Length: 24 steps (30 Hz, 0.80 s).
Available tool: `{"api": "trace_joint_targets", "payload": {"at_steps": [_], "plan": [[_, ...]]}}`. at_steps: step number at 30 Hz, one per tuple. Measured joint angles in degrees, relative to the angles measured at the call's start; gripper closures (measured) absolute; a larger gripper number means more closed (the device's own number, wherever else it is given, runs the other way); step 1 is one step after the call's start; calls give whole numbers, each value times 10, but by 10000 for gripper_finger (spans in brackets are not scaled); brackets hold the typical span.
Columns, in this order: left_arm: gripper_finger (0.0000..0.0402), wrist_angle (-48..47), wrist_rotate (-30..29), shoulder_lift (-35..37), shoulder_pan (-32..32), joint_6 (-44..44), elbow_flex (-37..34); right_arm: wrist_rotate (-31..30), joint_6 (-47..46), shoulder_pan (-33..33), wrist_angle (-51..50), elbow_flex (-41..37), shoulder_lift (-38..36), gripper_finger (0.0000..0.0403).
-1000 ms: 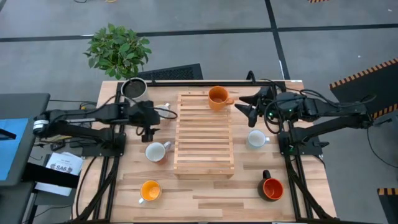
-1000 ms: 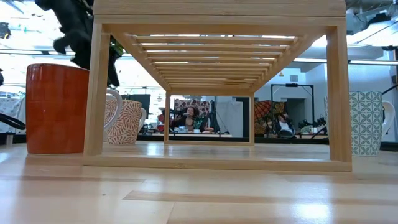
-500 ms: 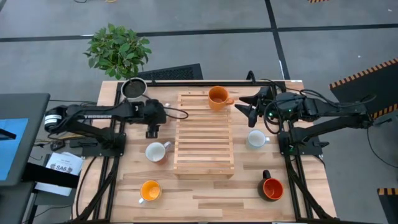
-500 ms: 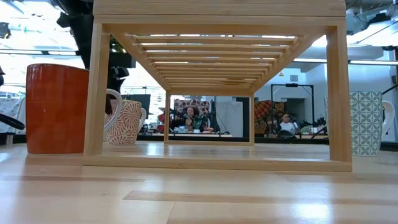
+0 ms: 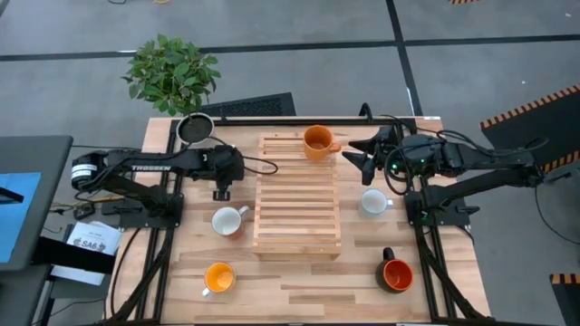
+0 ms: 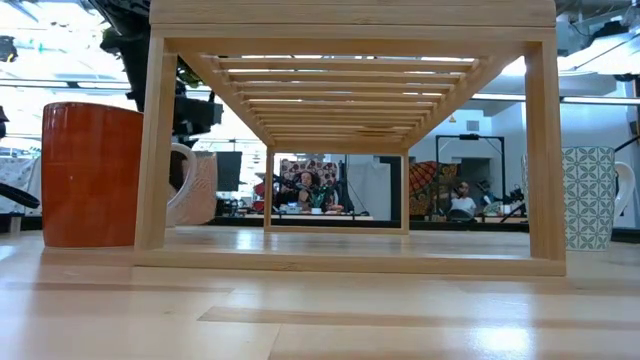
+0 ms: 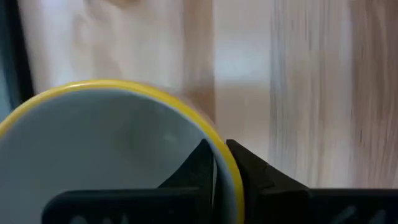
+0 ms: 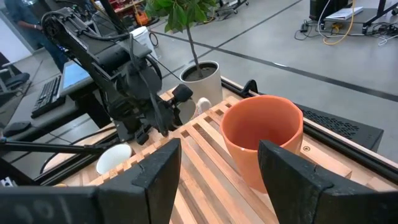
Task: Place coffee mugs
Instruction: Put the orange cup on the shelf aligned with the other orange cup
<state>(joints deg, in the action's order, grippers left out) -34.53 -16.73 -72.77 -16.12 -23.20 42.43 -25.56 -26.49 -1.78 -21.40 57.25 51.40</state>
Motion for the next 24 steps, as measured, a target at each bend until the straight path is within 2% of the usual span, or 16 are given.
{"api": "trace_joint_targets", "payload": {"at_steps": [6, 10, 14, 18, 24], "plan": [[391, -98, 1, 28, 0, 19, 77, 0, 0, 0, 0, 0, 0, 165], [393, -180, -2, 38, 4, 28, 185, 0, 0, 0, 0, 0, 0, 165], [393, -256, -1, 34, 11, 58, 323, 0, 0, 0, 0, 0, 0, 165], [394, -301, 2, 4, 11, 104, 457, 0, -5, 0, 0, 0, 0, 165], [394, -370, 27, -100, 16, 108, 616, 0, -5, 0, 1, 0, 0, 165]]}}
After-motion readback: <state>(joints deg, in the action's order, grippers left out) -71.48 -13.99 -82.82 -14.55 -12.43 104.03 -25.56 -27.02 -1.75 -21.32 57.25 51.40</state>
